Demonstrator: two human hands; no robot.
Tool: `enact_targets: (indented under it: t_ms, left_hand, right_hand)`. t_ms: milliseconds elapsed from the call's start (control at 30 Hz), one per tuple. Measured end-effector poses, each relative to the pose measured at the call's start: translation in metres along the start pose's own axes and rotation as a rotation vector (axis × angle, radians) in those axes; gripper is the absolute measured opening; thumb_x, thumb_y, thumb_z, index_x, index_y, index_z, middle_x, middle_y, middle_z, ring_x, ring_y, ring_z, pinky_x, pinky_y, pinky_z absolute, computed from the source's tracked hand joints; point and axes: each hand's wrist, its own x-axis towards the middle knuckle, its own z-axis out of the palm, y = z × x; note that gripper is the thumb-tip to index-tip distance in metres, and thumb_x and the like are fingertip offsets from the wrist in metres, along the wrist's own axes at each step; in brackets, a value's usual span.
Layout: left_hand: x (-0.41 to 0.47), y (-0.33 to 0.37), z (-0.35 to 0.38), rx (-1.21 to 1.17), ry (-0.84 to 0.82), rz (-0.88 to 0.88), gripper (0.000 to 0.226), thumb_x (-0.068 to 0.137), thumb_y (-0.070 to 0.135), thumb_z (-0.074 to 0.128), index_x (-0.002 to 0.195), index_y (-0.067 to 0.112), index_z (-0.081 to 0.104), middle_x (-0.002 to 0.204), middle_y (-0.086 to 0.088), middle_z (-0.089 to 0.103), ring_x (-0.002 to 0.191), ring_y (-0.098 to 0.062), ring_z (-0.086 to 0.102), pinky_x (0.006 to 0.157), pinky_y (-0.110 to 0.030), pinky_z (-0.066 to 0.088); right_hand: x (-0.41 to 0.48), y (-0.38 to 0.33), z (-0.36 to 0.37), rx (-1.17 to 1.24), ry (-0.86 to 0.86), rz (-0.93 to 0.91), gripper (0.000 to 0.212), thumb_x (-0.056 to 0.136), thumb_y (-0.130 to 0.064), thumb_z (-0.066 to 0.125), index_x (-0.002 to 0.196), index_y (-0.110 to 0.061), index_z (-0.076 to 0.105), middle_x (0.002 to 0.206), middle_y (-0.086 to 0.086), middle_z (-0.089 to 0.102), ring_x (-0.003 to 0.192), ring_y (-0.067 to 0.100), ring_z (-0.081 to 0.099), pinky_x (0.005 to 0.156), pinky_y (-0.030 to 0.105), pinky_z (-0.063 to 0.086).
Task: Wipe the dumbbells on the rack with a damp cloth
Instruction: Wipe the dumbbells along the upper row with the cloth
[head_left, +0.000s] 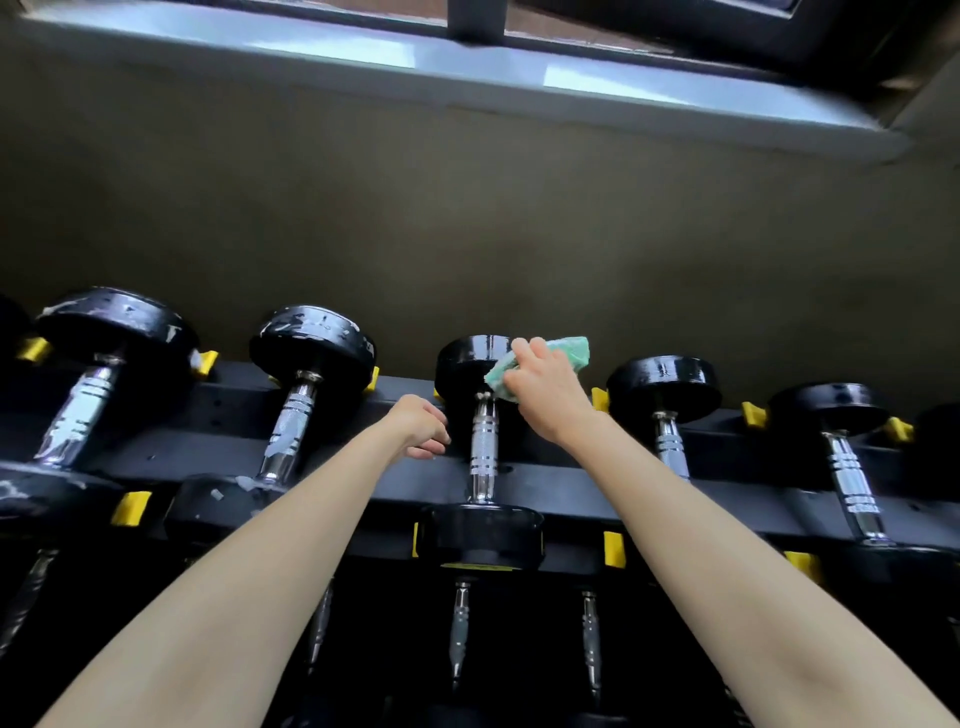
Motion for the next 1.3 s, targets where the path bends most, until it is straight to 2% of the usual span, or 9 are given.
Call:
enact_targets:
  t_ms: [67,200,267,367,567,733,900,1133,1300]
  left_hand:
    - [-0.009,0.001,0.006,-0.001,-0.001,0.008,0.02,0.087,-0.007,0.053,0.081,0.012,0.053,0.076,-0.01,0.06,0.054,-0.012,0.052,0.042,-0.012,0.044]
    - [-0.024,0.004,0.014,-0.02,0.018,0.018,0.018,0.088,-0.008,0.052,0.098,0.007,0.053,0.08,-0.01,0.06,0.057,-0.013,0.053,0.043,-0.013,0.045]
    - [-0.032,0.005,0.018,-0.015,0.038,0.031,0.018,0.089,-0.006,0.052,0.1,0.007,0.054,0.082,-0.01,0.062,0.058,-0.012,0.054,0.047,-0.014,0.048]
    - [-0.042,0.01,0.021,-0.021,0.064,0.057,0.017,0.094,0.002,0.044,0.104,0.007,0.057,0.092,-0.013,0.066,0.064,-0.014,0.059,0.059,-0.021,0.053]
    - [-0.08,0.025,0.003,-0.356,-0.067,0.192,0.039,0.102,0.03,0.032,0.105,0.003,0.059,0.084,-0.012,0.065,0.075,-0.023,0.063,0.072,-0.033,0.055]
    - [-0.107,0.027,-0.028,-0.281,-0.199,0.344,0.013,0.093,0.019,0.053,0.103,0.012,0.057,0.08,-0.005,0.065,0.072,-0.019,0.066,0.069,-0.032,0.057]
    - [-0.115,0.008,-0.07,-0.236,-0.152,0.424,0.031,0.084,-0.002,0.057,0.111,0.013,0.054,0.084,-0.005,0.063,0.074,-0.016,0.061,0.072,-0.034,0.056]
    - [-0.121,-0.031,-0.134,-0.109,-0.167,0.485,0.033,0.083,-0.004,0.06,0.112,0.011,0.056,0.08,-0.004,0.058,0.069,-0.012,0.062,0.057,-0.02,0.052]
    - [-0.106,-0.061,-0.169,-0.132,-0.048,0.42,0.025,0.089,0.001,0.053,0.112,0.012,0.055,0.092,-0.008,0.061,0.076,-0.014,0.06,0.066,-0.025,0.057]
  right_hand:
    - [-0.008,0.009,0.009,0.031,-0.037,0.111,0.019,0.074,0.0,0.063,0.092,-0.006,0.067,0.121,0.013,0.045,0.108,0.029,0.045,0.07,0.031,0.027]
    - [-0.023,0.021,0.015,0.284,-0.077,0.364,0.03,0.087,0.002,0.044,0.107,-0.01,0.063,0.12,0.012,0.04,0.111,0.029,0.038,0.081,0.033,0.035]
    - [-0.023,0.023,0.009,0.67,-0.015,0.529,0.037,0.086,0.006,0.037,0.103,-0.013,0.064,0.106,0.01,0.045,0.099,0.025,0.042,0.082,0.033,0.04]
    - [-0.029,0.02,-0.012,1.584,0.033,0.597,0.038,0.085,0.013,0.036,0.083,-0.017,0.06,0.076,0.004,0.053,0.066,0.016,0.047,0.053,0.02,0.042]
    - [-0.043,0.002,-0.027,2.591,-0.056,0.314,0.027,0.096,0.001,0.034,0.103,-0.012,0.057,0.092,0.007,0.066,0.08,0.018,0.066,0.071,0.03,0.057]
    - [-0.042,-0.022,-0.031,2.524,-0.045,0.285,0.027,0.096,0.002,0.037,0.106,-0.018,0.054,0.104,0.008,0.061,0.086,0.02,0.065,0.078,0.035,0.055]
    - [-0.034,-0.064,-0.041,2.513,-0.111,0.268,0.037,0.087,-0.005,0.051,0.123,-0.013,0.053,0.116,0.012,0.064,0.104,0.028,0.061,0.097,0.044,0.046]
    - [-0.026,-0.147,-0.054,2.306,-0.214,0.357,0.027,0.086,-0.001,0.056,0.112,-0.008,0.058,0.111,0.012,0.067,0.101,0.026,0.064,0.093,0.041,0.05]
    - [-0.023,-0.188,-0.044,2.133,0.001,0.645,0.036,0.087,0.01,0.053,0.12,-0.005,0.052,0.102,0.011,0.065,0.087,0.024,0.065,0.076,0.037,0.053]
